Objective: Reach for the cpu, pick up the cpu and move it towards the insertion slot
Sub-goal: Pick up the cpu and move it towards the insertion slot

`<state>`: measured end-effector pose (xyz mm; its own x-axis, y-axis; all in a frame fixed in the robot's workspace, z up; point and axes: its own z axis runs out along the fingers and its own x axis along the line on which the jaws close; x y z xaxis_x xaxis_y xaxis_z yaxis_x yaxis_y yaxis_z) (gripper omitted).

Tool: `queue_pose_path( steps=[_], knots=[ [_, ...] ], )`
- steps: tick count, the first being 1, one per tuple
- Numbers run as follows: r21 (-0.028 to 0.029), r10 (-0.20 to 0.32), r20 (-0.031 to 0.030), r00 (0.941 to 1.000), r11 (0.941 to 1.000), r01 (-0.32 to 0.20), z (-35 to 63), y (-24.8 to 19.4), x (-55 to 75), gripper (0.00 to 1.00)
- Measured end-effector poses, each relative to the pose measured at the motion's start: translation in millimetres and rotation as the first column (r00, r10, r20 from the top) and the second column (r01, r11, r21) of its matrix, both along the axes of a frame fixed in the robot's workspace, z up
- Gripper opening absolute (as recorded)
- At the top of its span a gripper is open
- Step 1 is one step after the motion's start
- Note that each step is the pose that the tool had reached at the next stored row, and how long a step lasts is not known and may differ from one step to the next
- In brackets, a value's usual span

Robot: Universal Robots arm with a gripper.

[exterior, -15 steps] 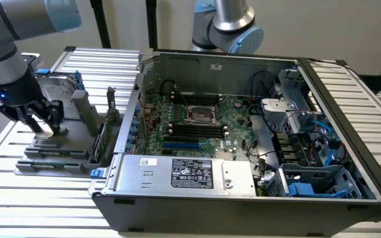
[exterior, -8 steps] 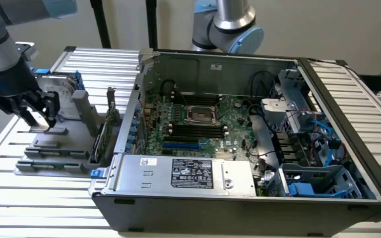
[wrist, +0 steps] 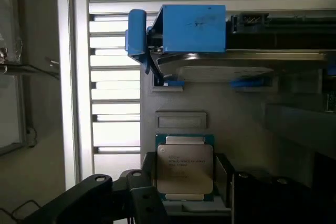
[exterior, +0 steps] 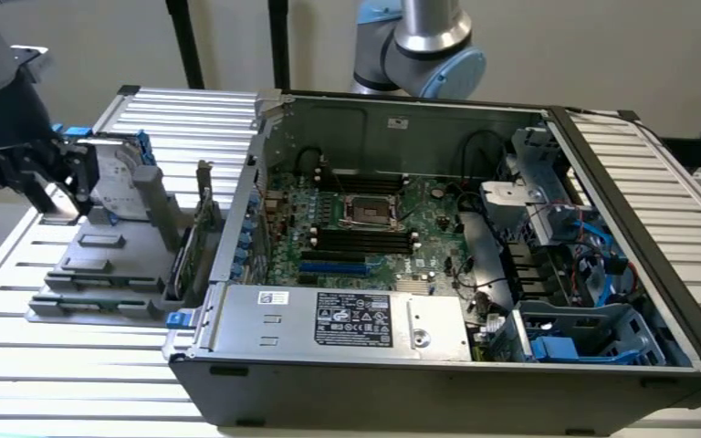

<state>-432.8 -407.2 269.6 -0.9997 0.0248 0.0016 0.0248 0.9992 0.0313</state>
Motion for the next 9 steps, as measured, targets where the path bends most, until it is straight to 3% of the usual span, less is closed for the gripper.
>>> queue_pose_path(
  steps=[6,9],
  knots=[
    [0.0001,0.000,0.0001,1.0000,1.0000,0.000,27.4,0.0,3.2,0.54],
    [0.0004,0.000,0.0003,1.0000,1.0000,0.000,41.0,0.0,12.8,0.54]
  ],
)
